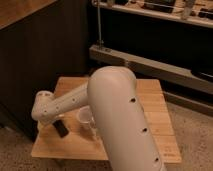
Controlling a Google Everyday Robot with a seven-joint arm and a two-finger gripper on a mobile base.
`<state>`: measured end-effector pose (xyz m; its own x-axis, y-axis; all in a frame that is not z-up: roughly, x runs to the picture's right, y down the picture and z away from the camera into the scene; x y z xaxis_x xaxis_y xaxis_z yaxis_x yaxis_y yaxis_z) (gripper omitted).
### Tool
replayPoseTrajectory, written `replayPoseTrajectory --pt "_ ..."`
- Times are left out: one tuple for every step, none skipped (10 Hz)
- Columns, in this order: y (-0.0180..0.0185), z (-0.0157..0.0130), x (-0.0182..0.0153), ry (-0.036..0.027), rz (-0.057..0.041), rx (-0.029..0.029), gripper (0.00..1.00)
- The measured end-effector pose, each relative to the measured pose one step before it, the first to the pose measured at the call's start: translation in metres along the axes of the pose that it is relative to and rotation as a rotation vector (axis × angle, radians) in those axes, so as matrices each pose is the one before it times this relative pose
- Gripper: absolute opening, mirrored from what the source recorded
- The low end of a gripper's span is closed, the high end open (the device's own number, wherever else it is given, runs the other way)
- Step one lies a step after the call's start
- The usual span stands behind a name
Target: Place the eraser in the ceramic cup
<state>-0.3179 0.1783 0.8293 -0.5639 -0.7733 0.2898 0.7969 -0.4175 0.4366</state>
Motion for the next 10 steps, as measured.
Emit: replayPoseTrajectory --pt "0.00245 0.00041 0.00006 -0.01285 0.00524 0.00375 0.80" --pt "0.00183 0.00007 -0.00085 -0.01353 0.00694 0.00863 0.80" --pt "0.00362 -0.00063 -0.00155 -0.01175 0.00637 0.00508 0.80" --pt "0.00289 -0.00001 -0.00105 -0.00872 0.00357 -0.00170 0.80" --pt "0.00163 -0.00046 -0.00013 -0.00720 -0.00227 -0.00008 0.80" --pt "0.00045 0.00090 -0.00043 -0.01440 -0.00529 0.00598 0.80" --pt "0.00329 0.00153 -0.00081 -0.01747 -0.00245 -0.00034 0.80" --pt "0.00111 0.00091 0.00089 -0.00867 -0.00307 0.00167 0.80" --pt "0.00282 0.00300 -0.00001 -0.02209 -0.00367 0.00207 0.80" --pt "-0.00104 0.00274 0.00203 -0.01554 -0.00638 0.00681 0.80"
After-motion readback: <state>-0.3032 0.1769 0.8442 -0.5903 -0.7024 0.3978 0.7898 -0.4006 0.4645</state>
